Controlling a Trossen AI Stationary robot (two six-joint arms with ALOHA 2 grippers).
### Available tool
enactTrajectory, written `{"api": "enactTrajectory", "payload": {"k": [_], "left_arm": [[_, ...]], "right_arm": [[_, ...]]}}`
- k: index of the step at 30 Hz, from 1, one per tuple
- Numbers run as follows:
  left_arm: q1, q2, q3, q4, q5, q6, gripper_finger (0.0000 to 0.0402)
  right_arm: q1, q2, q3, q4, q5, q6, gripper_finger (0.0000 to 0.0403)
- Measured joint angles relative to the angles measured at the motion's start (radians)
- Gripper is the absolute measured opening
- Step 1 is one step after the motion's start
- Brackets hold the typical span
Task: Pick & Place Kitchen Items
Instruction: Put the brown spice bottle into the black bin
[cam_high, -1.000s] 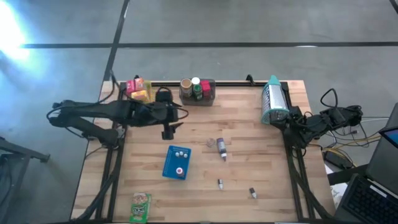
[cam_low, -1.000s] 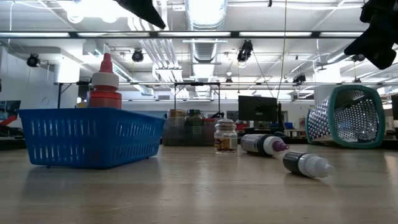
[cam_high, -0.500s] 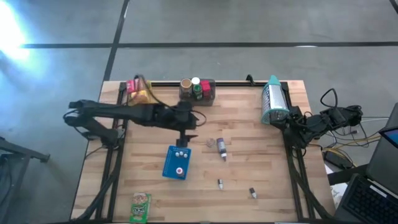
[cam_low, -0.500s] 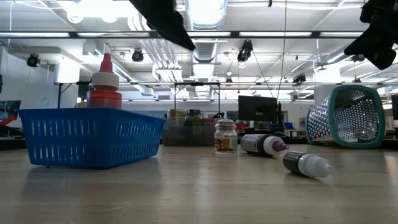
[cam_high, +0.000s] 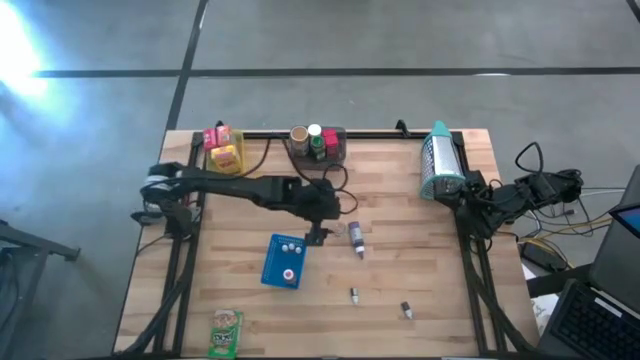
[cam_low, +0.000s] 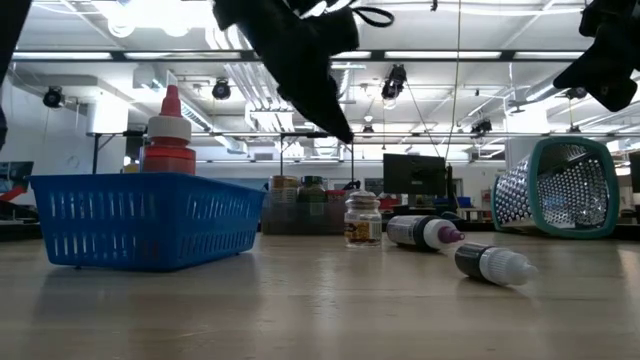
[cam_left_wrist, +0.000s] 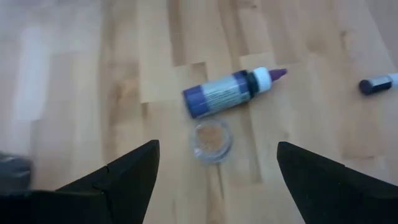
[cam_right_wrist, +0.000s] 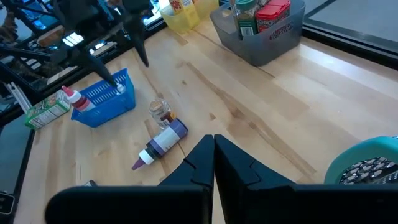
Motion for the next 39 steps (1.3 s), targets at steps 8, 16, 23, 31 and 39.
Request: {"api": "enactTrajectory", "payload": {"k": [8,16,23,31,39], "left_arm": [[0.002,0.087,0.016,0.035,0.039,-0.018,0.0328],[0.014,0.122,0.01,0.067,0.04,-0.022,0.0328],[0.023,0.164,0.009,0.11,0.051,-0.037,0.0328],[0.025,0.215,0.008,0.116,0.055,-0.045,0.0328],[0.027,0.216,0.009,0.129,0.055,-0.045,0.0324]], "right_arm": [[0.0,0.0,0.0,0.0,0.0,0.001,0.0009],[0.0,0.0,0.0,0.0,0.0,0.0,0.0009],[0.0,0.002,0.0,0.0,-0.001,0.001,0.0008],[0.0,0.006,0.0,0.0,0.0,0.001,0.0008],[0.0,0.007,0.0,0.0,0.0,0.001,0.0008]]}}
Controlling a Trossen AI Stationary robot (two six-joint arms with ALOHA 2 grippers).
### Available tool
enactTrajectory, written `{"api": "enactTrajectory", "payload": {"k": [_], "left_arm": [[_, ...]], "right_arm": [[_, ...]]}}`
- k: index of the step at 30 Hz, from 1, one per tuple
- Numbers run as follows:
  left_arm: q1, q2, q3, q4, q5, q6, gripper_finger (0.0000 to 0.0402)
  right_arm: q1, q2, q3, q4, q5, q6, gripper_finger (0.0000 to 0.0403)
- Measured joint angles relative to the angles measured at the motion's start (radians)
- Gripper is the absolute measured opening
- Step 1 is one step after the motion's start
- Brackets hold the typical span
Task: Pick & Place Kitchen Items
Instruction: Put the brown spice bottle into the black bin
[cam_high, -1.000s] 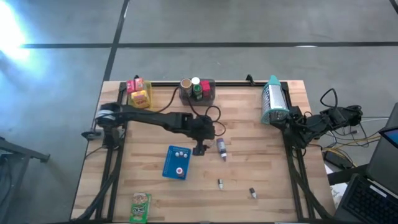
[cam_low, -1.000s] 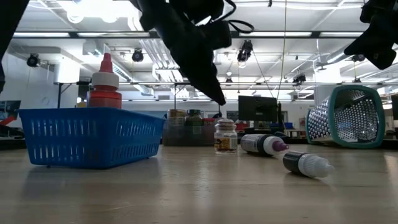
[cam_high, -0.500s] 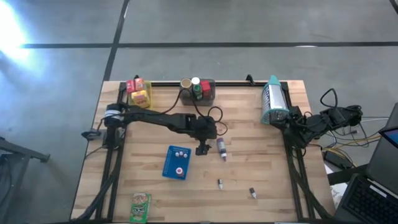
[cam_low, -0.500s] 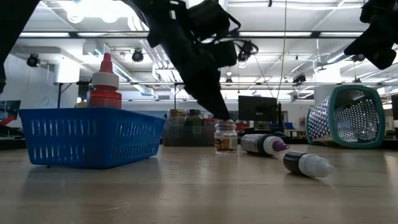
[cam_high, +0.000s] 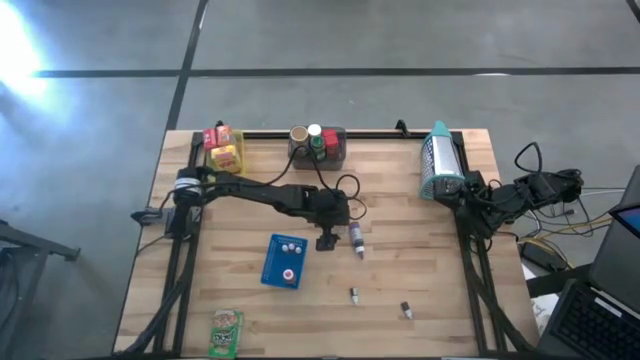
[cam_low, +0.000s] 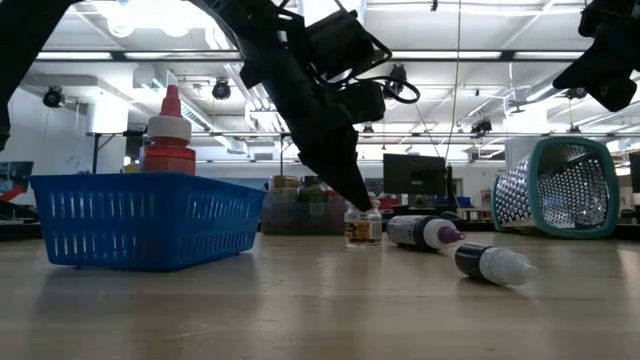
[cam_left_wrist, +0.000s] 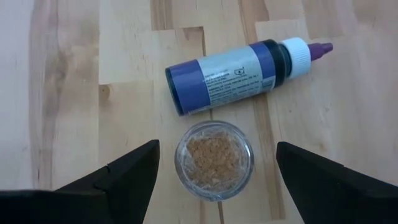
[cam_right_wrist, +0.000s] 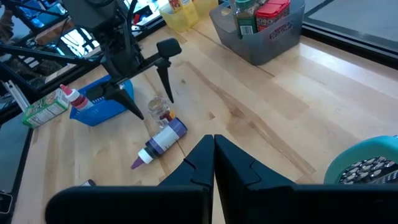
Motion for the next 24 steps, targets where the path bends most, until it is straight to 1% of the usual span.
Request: {"api": "enactTrajectory", "payload": {"k": [4,12,15,19,24], "left_arm": [[0.001,0.002,0.0,0.0,0.0,0.006,0.0297],[0.013,0.004,0.0,0.0,-0.001,0.008,0.0216],[0.016,0.004,0.0,0.0,-0.001,0.008,0.0193],[0.02,0.004,0.0,0.001,-0.001,0.007,0.0185],[0.02,0.004,0.0,0.0,-0.002,-0.001,0.0198]], "right_arm": [[0.0,0.0,0.0,0.0,0.0,0.0,0.0008],[0.0,0.0,0.0,0.0,0.0,0.0,0.0008],[0.0,0.0,0.0,0.0,0.0,0.0,0.0008],[0.0,0.0,0.0,0.0,0.0,0.0,0.0008],[0.0,0.0,0.0,0.0,0.0,0.0,0.0008]]}}
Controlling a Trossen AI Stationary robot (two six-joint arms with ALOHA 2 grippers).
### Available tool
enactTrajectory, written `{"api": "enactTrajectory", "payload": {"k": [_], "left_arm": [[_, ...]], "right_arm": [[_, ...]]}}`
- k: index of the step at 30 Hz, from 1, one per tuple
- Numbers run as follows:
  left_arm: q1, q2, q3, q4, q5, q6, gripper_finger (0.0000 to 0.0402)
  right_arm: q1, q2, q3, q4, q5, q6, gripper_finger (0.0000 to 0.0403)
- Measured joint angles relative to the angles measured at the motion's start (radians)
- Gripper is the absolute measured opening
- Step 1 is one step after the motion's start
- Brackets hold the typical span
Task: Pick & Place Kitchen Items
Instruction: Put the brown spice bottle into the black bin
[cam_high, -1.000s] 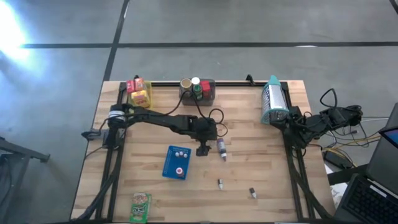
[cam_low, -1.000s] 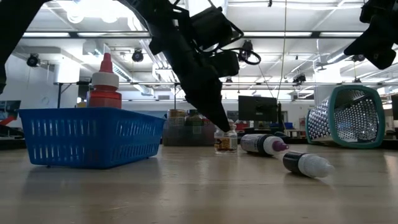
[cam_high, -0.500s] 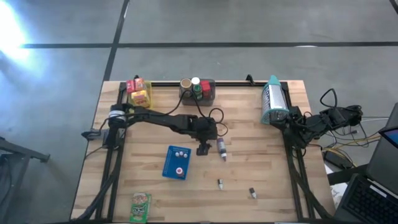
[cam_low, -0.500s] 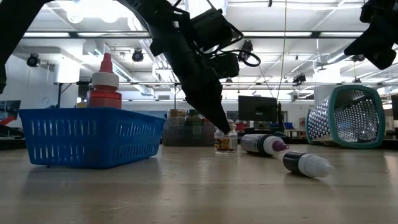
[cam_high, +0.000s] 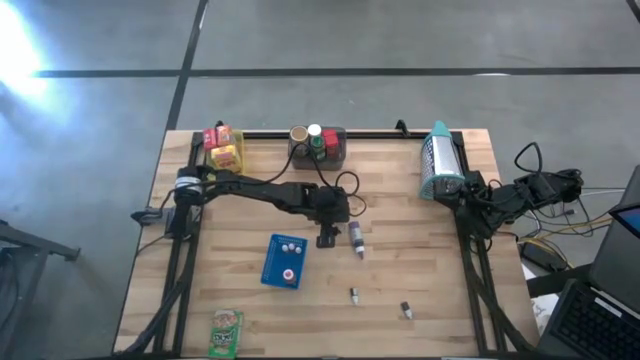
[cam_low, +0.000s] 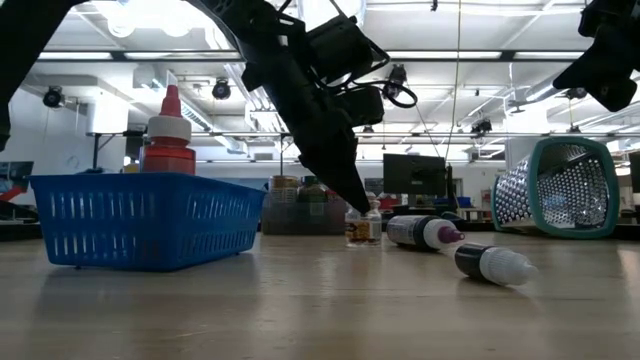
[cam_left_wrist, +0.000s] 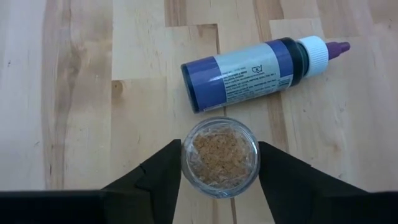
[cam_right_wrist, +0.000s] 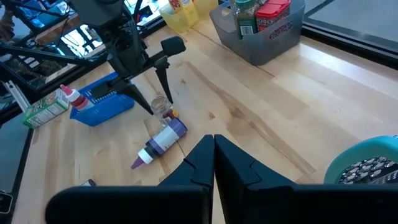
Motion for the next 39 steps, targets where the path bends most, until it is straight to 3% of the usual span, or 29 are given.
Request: {"api": "enactTrajectory", "payload": {"k": [9,15,29,39], "left_arm": [[0.001,-0.011,0.0,-0.025,-0.008,0.003,0.0192],[0.014,-0.089,0.0,-0.039,-0.067,0.008,0.0192],[0.12,-0.257,0.0,-0.059,-0.177,0.002,0.0193],[0.188,-0.299,0.0,-0.066,-0.198,0.001,0.0194]], "right_arm": [[0.0,0.0,0.0,0.0,0.0,0.0,0.0008],[0.0,0.0,0.0,0.0,0.0,0.0,0.0008],[0.0,0.0,0.0,0.0,0.0,0.001,0.0008],[0.0,0.0,0.0,0.0,0.0,0.0,0.0008]]}}
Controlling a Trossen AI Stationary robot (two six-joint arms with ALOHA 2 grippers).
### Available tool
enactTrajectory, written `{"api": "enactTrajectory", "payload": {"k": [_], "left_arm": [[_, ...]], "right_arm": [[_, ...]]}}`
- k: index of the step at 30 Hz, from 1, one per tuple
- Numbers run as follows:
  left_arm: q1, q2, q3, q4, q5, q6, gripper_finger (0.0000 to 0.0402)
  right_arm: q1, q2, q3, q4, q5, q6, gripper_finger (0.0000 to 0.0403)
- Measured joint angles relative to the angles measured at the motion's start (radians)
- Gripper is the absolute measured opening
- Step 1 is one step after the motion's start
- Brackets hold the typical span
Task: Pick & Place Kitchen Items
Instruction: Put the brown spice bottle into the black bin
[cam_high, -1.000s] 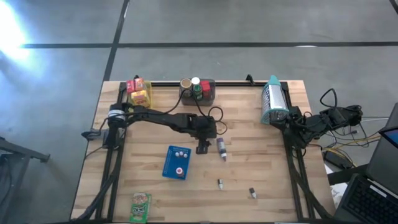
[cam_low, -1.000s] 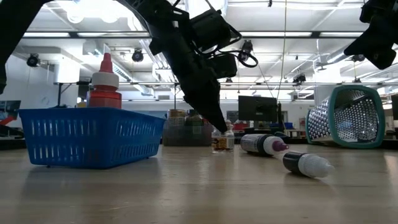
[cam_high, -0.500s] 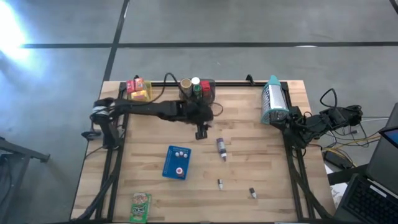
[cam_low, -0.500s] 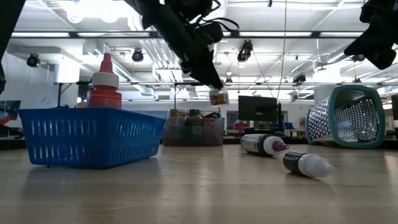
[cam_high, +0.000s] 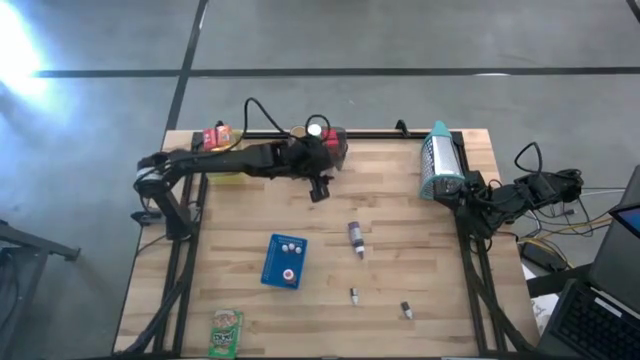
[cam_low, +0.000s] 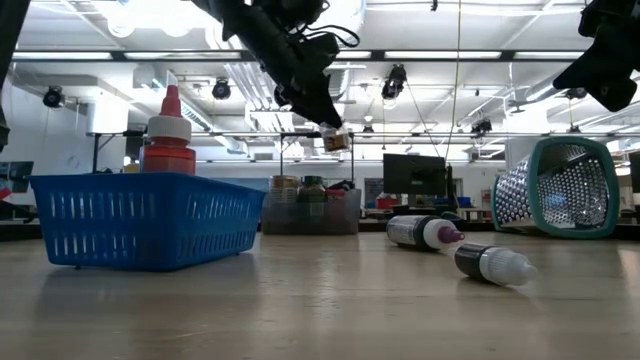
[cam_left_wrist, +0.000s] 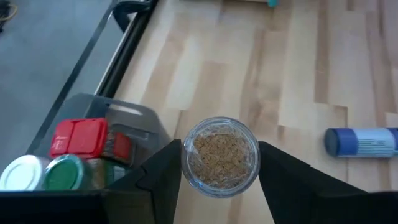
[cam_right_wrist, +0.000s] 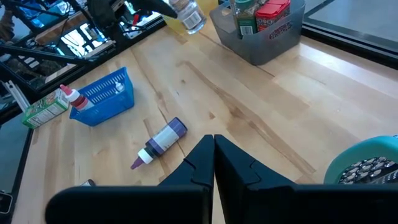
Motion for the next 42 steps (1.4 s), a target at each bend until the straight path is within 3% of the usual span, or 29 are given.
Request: {"api": "enactTrajectory", "payload": {"k": [13,20,32,42], "left_arm": [[0.074,-0.026,0.0,-0.069,-0.044,0.002,0.0194],[0.121,-0.036,0.0,-0.136,-0.128,0.009,0.0194],[0.186,-0.037,-0.004,-0.127,-0.127,-0.022,0.0194],[0.206,-0.038,-0.119,0.004,-0.118,-0.094,0.0194]], "right_arm": [[0.0,0.0,0.0,0.0,0.0,0.0,0.0008],[0.0,0.0,0.0,0.0,0.0,0.0,0.0008],[0.0,0.0,0.0,0.0,0.0,0.0,0.0008],[0.0,0.0,0.0,0.0,0.0,0.0,0.0008]]}}
